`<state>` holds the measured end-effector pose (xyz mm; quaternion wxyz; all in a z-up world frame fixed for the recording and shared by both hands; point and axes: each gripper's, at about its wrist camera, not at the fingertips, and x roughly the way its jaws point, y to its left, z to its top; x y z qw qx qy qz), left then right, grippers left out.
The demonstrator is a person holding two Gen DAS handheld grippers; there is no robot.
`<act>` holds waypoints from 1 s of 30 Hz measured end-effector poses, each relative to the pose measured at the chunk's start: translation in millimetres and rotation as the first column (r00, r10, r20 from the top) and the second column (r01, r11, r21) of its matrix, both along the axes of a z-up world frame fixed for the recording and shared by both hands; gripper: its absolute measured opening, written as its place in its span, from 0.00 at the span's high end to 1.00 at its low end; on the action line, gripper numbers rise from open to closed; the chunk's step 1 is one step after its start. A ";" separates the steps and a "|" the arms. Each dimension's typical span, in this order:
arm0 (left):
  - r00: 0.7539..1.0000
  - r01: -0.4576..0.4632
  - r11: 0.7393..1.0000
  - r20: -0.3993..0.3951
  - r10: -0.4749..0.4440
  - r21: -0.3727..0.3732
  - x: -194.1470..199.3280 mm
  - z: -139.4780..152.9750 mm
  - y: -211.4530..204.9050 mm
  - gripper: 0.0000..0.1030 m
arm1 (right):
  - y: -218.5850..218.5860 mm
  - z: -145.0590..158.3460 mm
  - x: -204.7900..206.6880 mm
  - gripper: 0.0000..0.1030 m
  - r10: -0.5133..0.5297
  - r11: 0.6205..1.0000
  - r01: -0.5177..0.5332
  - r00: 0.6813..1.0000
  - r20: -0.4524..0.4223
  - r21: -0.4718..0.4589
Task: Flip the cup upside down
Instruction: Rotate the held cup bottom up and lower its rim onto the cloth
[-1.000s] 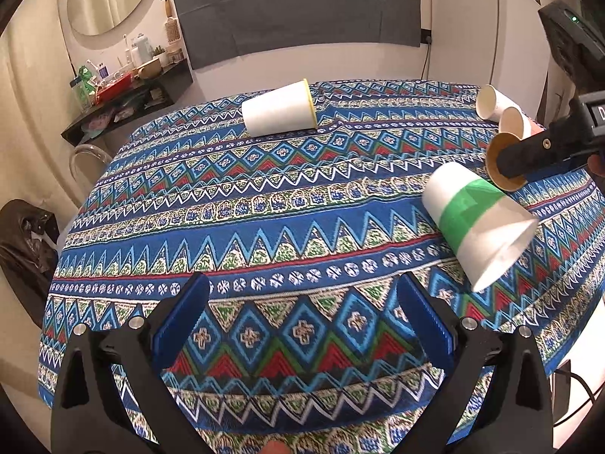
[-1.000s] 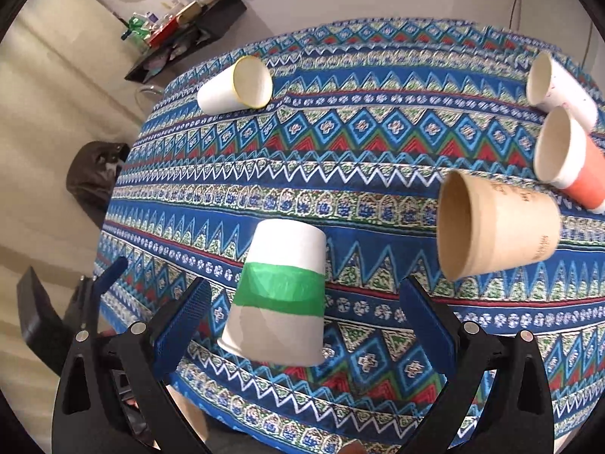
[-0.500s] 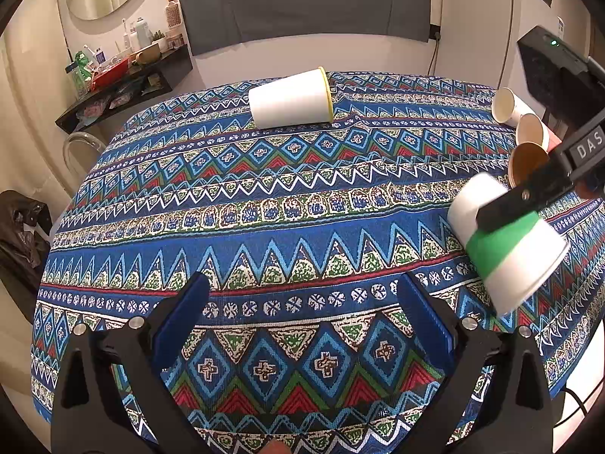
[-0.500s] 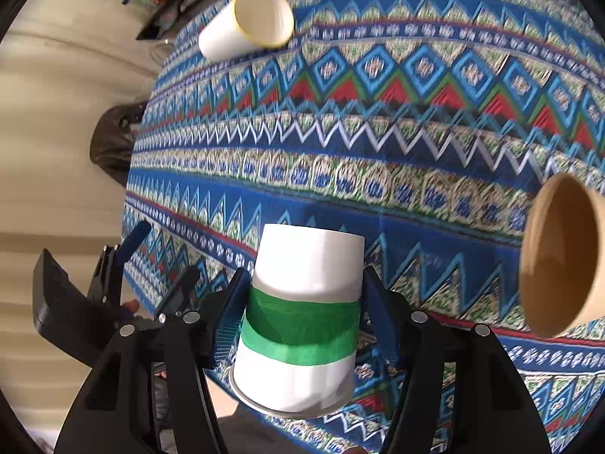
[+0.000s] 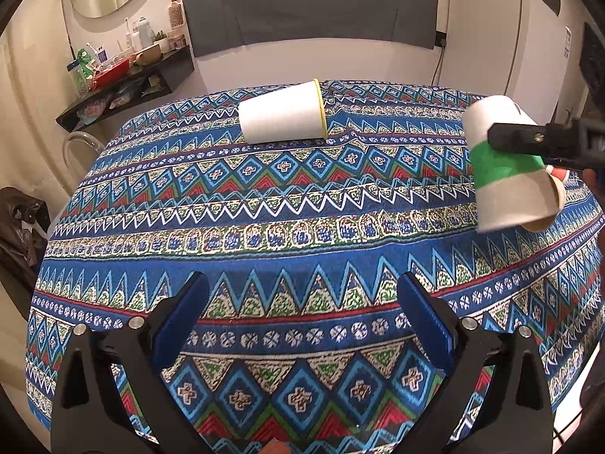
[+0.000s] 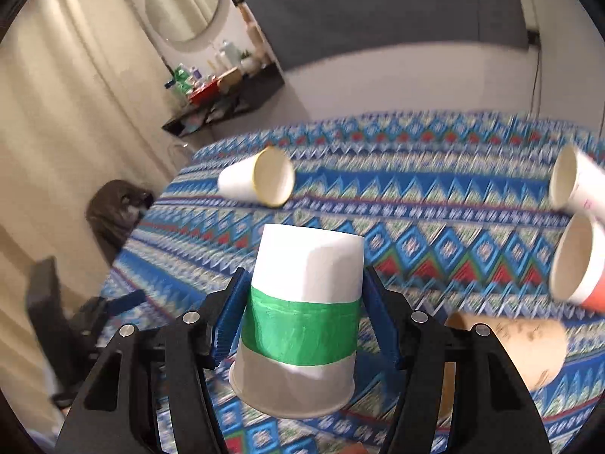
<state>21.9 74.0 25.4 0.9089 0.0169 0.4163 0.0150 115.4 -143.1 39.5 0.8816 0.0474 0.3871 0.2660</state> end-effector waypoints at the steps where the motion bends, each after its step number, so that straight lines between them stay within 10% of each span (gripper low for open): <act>1: 1.000 -0.003 1.000 0.000 0.003 -0.001 1.3 -0.9 -0.5 0.06 | 2.4 0.2 -0.4 0.45 -0.021 0.999 0.022 0.999 0.035 -0.032; 11: 0.999 -0.043 0.998 -0.011 0.042 -0.038 6.9 -8.6 7.1 0.06 | 18.1 -17.8 -20.7 0.45 -0.081 0.973 0.134 0.959 0.270 -0.186; 30: 0.999 -0.038 0.999 0.000 0.038 -0.036 -1.7 -11.2 -7.8 0.06 | 11.9 -22.6 -68.9 0.40 -0.030 0.943 0.130 0.949 0.313 -0.306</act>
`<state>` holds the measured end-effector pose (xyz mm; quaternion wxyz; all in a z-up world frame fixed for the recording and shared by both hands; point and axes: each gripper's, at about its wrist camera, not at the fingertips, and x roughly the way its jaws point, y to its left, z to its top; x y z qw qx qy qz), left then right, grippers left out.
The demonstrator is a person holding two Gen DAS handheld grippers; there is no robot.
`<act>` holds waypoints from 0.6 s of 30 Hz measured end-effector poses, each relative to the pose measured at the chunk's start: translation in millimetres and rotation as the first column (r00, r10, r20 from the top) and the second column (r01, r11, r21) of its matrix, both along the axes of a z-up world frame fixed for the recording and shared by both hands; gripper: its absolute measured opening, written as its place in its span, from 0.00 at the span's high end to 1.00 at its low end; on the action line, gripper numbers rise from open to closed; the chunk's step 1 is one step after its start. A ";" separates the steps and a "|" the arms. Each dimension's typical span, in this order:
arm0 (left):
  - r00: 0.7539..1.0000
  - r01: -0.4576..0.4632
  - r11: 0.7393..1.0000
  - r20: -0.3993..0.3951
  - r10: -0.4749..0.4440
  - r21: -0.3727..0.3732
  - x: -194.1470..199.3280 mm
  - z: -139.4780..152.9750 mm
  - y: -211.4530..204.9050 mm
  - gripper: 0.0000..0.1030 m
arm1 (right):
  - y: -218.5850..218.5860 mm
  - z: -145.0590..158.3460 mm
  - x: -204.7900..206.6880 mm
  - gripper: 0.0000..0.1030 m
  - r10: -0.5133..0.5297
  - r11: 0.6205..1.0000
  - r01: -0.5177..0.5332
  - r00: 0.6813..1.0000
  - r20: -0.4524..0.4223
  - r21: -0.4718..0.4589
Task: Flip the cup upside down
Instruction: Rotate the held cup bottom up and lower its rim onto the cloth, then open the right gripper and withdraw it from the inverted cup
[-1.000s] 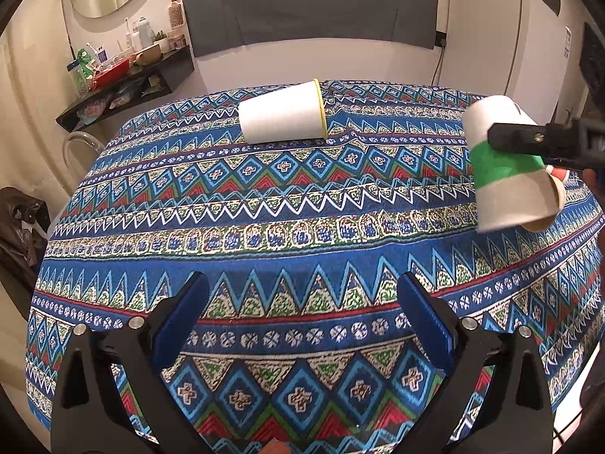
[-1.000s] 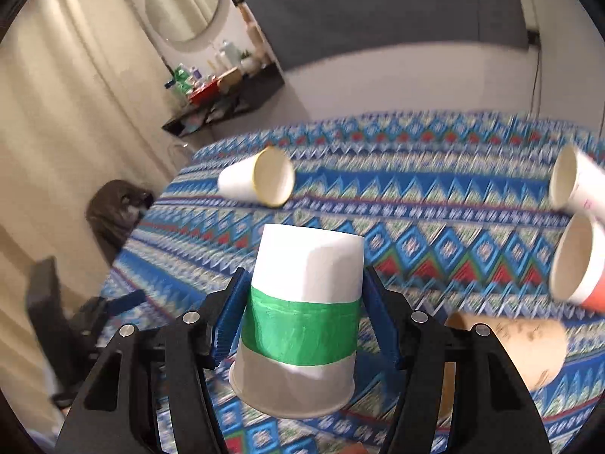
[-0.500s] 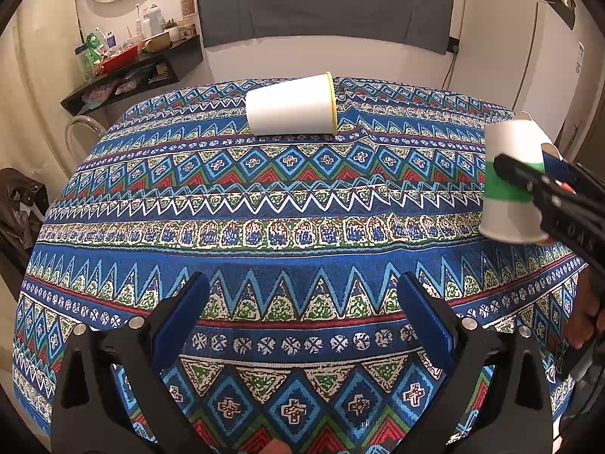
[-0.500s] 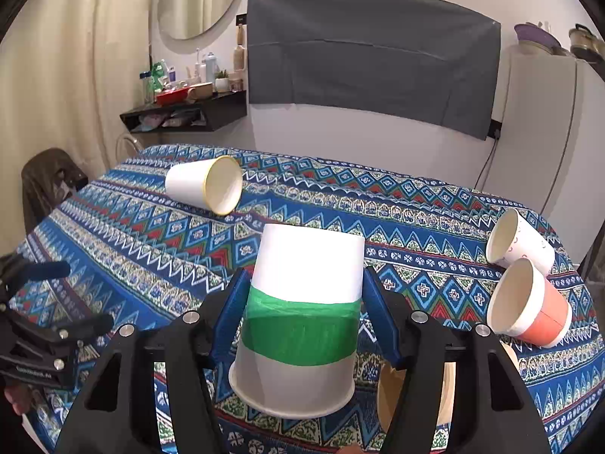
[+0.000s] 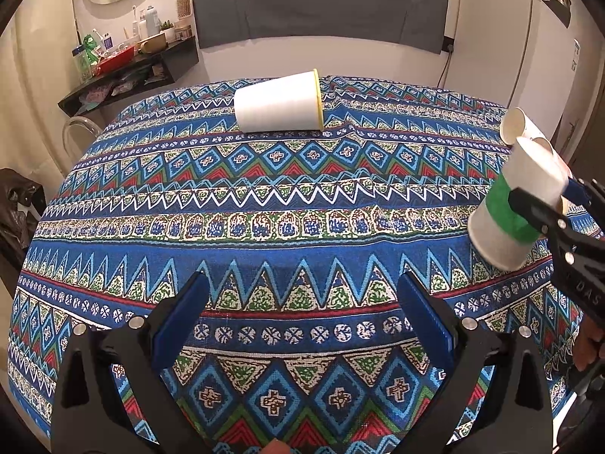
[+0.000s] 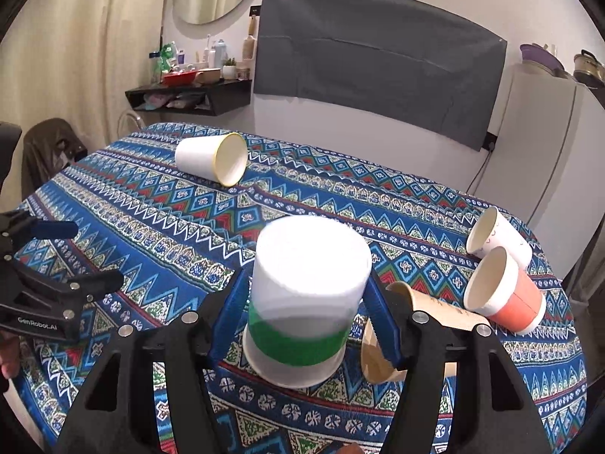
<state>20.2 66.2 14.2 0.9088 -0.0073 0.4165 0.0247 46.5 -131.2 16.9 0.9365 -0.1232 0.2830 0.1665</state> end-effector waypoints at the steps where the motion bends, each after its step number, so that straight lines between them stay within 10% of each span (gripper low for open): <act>1: 1.000 0.001 1.000 0.000 -0.001 0.002 -0.8 0.0 -1.9 0.06 | -1.6 0.1 -0.8 0.32 0.000 1.000 0.000 1.000 -0.007 0.006; 4: 1.000 0.005 1.000 0.003 -0.005 0.001 -3.5 -0.3 -5.9 0.06 | -6.1 1.7 -4.9 0.18 0.002 1.000 -0.001 1.000 -0.020 0.024; 18: 0.998 0.025 0.999 0.055 -0.023 -0.038 -14.8 -2.5 -29.9 0.06 | -32.3 -8.8 -30.3 0.10 -0.037 0.998 0.038 0.999 -0.031 0.058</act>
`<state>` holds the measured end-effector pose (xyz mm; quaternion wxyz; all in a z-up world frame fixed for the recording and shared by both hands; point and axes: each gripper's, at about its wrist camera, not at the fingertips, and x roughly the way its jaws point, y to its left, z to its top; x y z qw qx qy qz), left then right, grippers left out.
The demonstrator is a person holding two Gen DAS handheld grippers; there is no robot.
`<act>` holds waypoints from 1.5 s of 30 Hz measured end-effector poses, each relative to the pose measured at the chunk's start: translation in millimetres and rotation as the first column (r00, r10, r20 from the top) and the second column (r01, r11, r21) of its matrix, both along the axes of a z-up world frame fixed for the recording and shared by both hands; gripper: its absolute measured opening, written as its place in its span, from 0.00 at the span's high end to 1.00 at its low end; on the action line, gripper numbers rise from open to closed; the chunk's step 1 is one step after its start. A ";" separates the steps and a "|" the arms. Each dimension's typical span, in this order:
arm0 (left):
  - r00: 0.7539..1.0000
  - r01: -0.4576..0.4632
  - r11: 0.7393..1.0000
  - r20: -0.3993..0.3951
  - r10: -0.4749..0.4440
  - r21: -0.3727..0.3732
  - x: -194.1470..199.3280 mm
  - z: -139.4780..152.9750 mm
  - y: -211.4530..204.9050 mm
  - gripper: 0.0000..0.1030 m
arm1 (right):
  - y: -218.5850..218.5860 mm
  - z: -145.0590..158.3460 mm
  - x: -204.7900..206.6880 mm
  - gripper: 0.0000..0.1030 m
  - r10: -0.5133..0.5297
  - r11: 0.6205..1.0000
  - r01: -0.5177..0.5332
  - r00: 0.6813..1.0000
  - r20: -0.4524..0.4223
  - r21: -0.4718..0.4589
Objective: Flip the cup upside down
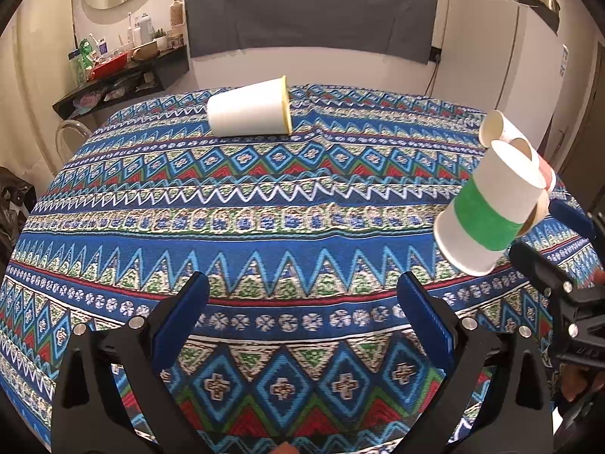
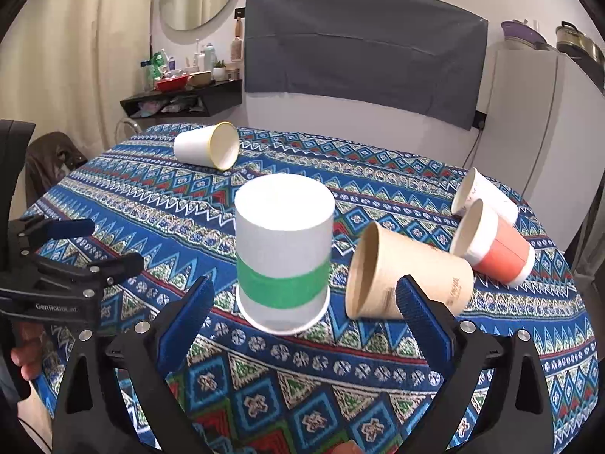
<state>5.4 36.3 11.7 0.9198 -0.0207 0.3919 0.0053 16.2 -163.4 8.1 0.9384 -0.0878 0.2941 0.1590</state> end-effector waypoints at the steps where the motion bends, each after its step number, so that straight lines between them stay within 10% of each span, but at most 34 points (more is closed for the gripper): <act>1: 1.000 0.006 1.000 0.002 -0.006 -0.002 0.0 0.2 -2.0 0.06 | -4.2 -1.2 -1.2 0.09 -0.004 1.000 0.004 1.000 -0.002 0.009; 10: 0.997 0.072 0.993 0.012 -0.073 0.090 -1.2 -8.5 -28.8 0.06 | -26.1 -10.1 2.8 0.09 -0.027 1.000 0.028 0.999 -0.036 0.010; 45: 0.995 0.089 0.995 -0.043 -0.088 0.036 3.2 -19.7 -22.6 0.06 | -45.1 -20.8 20.9 0.08 -0.040 0.994 0.054 0.989 -0.140 0.094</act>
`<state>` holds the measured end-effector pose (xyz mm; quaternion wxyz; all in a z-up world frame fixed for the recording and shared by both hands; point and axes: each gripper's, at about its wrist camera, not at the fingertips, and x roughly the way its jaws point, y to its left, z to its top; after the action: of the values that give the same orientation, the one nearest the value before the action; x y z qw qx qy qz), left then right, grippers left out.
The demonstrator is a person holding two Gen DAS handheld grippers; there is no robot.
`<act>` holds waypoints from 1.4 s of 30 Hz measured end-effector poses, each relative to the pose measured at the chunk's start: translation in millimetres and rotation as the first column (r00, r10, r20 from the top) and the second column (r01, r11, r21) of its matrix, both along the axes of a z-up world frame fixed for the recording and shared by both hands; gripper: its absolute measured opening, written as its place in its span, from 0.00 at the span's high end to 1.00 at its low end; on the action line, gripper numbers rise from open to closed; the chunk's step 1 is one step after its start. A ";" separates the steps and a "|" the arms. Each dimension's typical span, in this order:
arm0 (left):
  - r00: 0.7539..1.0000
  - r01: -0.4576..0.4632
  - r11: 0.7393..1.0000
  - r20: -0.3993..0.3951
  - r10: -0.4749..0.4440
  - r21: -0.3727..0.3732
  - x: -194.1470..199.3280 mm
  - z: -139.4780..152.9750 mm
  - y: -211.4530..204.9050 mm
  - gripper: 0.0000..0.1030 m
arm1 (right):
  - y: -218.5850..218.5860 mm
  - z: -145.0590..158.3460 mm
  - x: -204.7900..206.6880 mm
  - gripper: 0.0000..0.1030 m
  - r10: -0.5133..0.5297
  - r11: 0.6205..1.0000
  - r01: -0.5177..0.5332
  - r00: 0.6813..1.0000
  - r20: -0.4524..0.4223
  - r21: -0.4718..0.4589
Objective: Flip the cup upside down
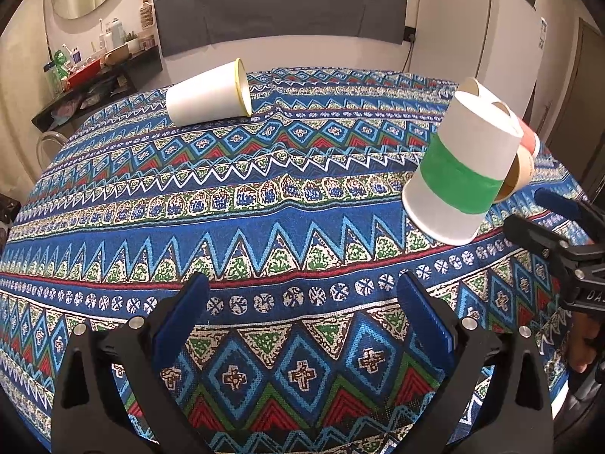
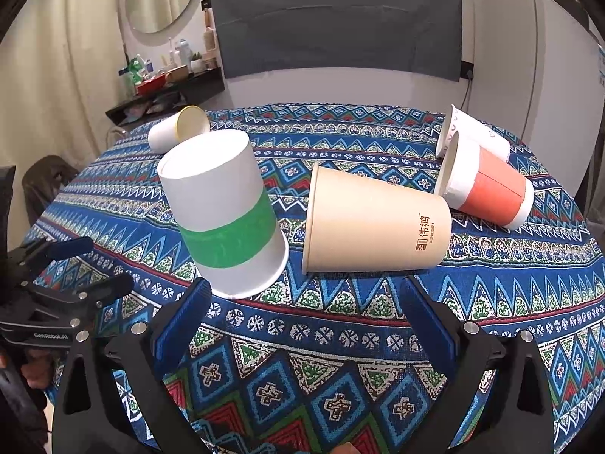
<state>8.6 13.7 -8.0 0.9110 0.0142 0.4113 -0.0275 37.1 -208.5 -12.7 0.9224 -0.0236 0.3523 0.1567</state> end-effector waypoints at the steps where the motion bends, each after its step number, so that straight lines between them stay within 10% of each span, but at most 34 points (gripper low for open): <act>1: 1.000 0.001 1.000 0.001 -0.001 0.007 0.1 -0.1 -1.0 0.06 | -1.2 -0.2 1.1 0.08 0.000 1.000 0.000 1.000 0.000 0.001; 42: 1.000 0.000 1.000 -0.006 0.000 0.002 0.0 -0.6 0.3 0.06 | -3.3 -4.8 4.3 0.08 0.028 0.999 -0.027 0.999 -0.027 0.016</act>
<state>8.6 14.0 -8.6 0.9096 0.0148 0.4142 -0.0273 41.4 -211.8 -17.5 0.9154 -0.0191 0.3632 0.1725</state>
